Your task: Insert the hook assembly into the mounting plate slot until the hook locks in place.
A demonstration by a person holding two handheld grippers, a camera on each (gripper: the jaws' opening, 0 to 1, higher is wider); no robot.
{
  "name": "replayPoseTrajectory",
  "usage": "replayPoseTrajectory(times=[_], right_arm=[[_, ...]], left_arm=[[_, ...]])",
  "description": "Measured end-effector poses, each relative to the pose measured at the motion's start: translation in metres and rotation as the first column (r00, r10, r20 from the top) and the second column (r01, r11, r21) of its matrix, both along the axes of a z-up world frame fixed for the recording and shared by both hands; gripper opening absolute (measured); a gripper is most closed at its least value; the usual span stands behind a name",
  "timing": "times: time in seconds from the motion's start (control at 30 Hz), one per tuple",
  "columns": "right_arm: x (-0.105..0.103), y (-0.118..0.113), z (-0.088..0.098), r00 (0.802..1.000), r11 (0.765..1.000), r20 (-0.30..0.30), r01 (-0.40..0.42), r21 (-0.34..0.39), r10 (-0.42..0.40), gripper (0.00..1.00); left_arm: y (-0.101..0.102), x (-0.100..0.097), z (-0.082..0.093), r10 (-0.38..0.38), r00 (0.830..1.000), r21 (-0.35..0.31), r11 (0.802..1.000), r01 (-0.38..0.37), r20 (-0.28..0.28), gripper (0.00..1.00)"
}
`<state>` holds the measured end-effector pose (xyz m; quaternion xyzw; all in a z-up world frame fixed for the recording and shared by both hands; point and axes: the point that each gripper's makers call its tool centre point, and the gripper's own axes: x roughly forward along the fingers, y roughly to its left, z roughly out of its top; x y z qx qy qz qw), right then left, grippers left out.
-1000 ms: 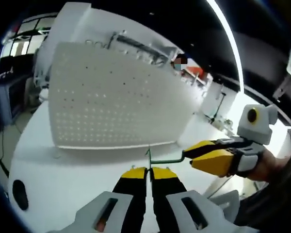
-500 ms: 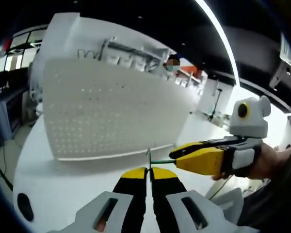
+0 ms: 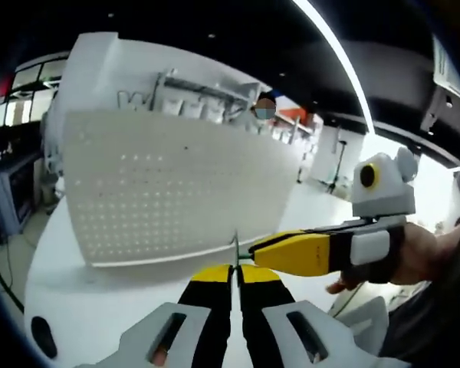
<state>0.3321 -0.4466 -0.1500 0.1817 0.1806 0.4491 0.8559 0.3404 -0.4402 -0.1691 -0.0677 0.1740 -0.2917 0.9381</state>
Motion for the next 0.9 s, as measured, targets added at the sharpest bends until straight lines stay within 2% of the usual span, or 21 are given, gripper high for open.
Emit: replayPoseTrajectory(times=[0.1,0.23,0.4,0.73,0.9], right_arm=[[-0.0002,0.0014,0.0024,1.0,1.0,-0.013,0.001,0.025,0.0,0.07],[-0.0002,0.0034,0.0075,1.0,0.998,-0.026,-0.001,0.067,0.003,0.06],[0.0,0.0049,0.0069,0.999,0.996,-0.048,-0.004,0.086,0.008,0.05],[-0.0014,0.0047,0.0049,0.997,0.995,-0.073,-0.004,0.096,0.011,0.04],[0.0011,0.0015,0.001,0.998,0.998,-0.057,0.014,0.06,-0.01,0.02]], left_arm=[[0.0015,0.0004,0.0038,0.013,0.999,0.016,1.0,-0.014,0.032,0.02],[0.0027,0.0011,0.0085,0.024,0.998,0.002,1.0,-0.024,0.058,0.02],[0.0028,0.0015,0.0085,0.022,0.998,0.012,1.0,-0.023,0.062,0.02],[0.0014,0.0006,0.0053,0.013,0.999,0.013,1.0,-0.014,0.052,0.02],[-0.0006,0.0006,0.0034,0.003,0.998,0.033,0.999,-0.005,0.055,0.02]])
